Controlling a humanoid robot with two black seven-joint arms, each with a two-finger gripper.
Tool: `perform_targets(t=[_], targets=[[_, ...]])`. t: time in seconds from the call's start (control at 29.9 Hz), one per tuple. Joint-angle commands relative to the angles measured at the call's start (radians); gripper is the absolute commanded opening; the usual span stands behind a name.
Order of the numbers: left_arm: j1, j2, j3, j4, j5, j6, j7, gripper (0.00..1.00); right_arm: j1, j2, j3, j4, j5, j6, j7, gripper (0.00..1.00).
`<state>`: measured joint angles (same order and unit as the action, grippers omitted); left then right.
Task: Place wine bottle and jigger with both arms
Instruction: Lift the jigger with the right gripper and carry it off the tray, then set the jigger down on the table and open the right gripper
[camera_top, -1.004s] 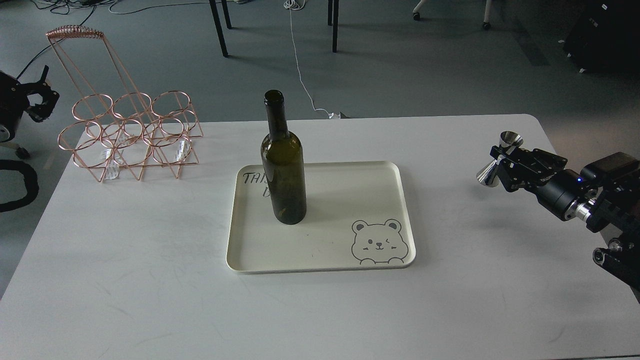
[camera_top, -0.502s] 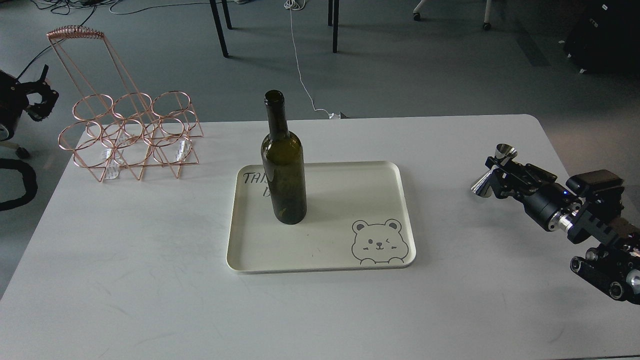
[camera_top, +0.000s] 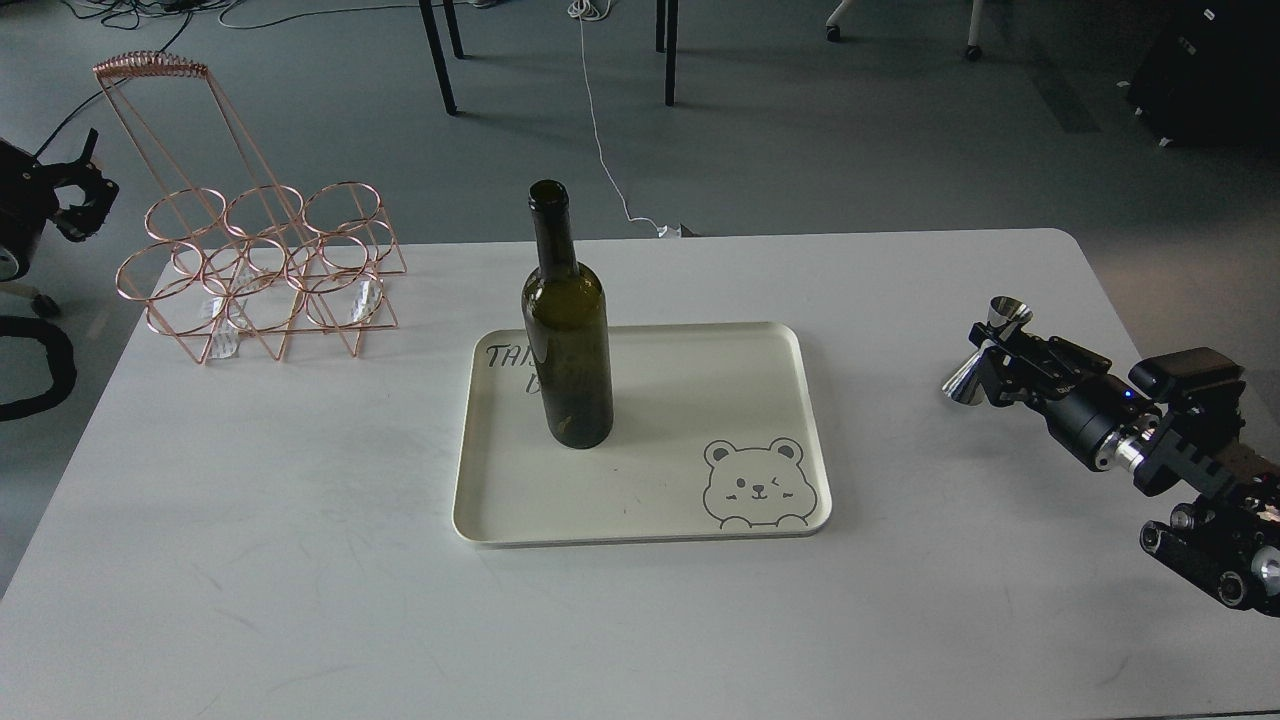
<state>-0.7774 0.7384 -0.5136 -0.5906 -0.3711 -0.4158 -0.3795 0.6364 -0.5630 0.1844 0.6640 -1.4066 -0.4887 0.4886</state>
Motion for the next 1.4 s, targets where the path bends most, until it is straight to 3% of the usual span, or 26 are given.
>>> perform_targets(t=[0.0, 0.2, 0.43, 0.64, 0.77, 0.9, 1.37], targets=[[0.001, -0.001, 0.0, 0.0, 0.0, 0.0, 0.001, 0.99, -0.009, 0.0, 0.0, 0.0, 0.0, 0.0, 0.0, 0.19], [0.001, 0.001, 0.001, 0.0, 0.0, -0.001, 0.001, 0.99, -0.012, 0.0, -0.014, 0.003, 0.001, 0.0, 0.0, 0.36], [0.0, 0.001, 0.0, 0.0, 0.0, -0.001, 0.001, 0.99, -0.012, 0.0, -0.016, 0.006, 0.001, 0.0, 0.0, 0.38], [-0.006, 0.002, 0.001, 0.0, 0.0, -0.001, 0.002, 0.99, -0.012, -0.002, -0.039, 0.034, 0.0, 0.0, 0.0, 0.48], [-0.006, 0.002, 0.003, 0.0, 0.0, -0.001, -0.001, 0.99, -0.015, -0.015, -0.057, 0.072, 0.0, 0.0, 0.0, 0.61], [-0.006, 0.002, 0.001, 0.0, 0.0, 0.0, -0.004, 0.99, -0.029, -0.034, -0.057, 0.095, 0.001, 0.0, 0.0, 0.63], [-0.011, 0.022, 0.001, -0.002, 0.0, -0.003, 0.008, 0.99, -0.032, -0.316, -0.039, 0.345, 0.001, 0.0, 0.0, 0.74]])
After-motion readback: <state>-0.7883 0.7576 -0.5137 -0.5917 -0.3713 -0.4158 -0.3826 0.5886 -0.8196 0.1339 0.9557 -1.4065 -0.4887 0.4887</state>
